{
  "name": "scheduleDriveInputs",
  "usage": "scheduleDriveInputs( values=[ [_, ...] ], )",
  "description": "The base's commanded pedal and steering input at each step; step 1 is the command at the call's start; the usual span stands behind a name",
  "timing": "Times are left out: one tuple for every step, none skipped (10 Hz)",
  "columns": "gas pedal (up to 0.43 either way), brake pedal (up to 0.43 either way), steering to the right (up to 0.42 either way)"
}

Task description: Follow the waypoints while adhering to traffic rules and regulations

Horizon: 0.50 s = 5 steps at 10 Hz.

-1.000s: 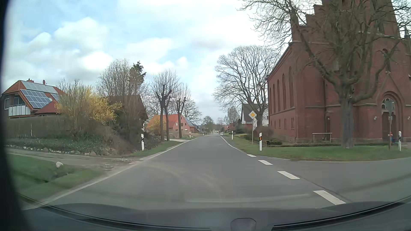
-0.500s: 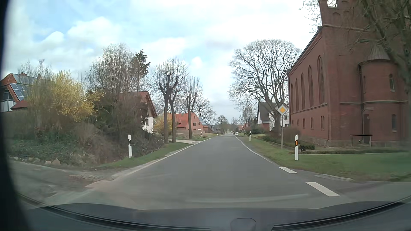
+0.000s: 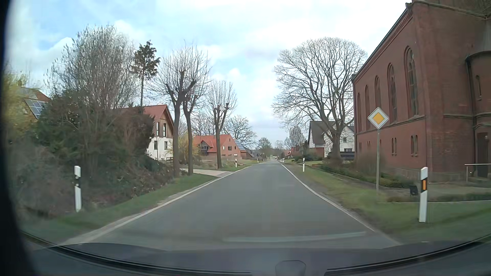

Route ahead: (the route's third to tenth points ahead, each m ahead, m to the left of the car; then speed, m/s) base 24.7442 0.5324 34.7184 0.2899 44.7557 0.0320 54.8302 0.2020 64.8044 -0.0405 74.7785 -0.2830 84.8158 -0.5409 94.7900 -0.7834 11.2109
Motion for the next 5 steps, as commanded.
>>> scheduleDriveInputs(
  values=[
    [0.319, 0.0, 0.009],
    [0.311, 0.0, 0.009],
    [0.287, 0.0, 0.009],
    [0.268, 0.0, 0.009],
    [0.26, 0.0, 0.008]
  ],
)
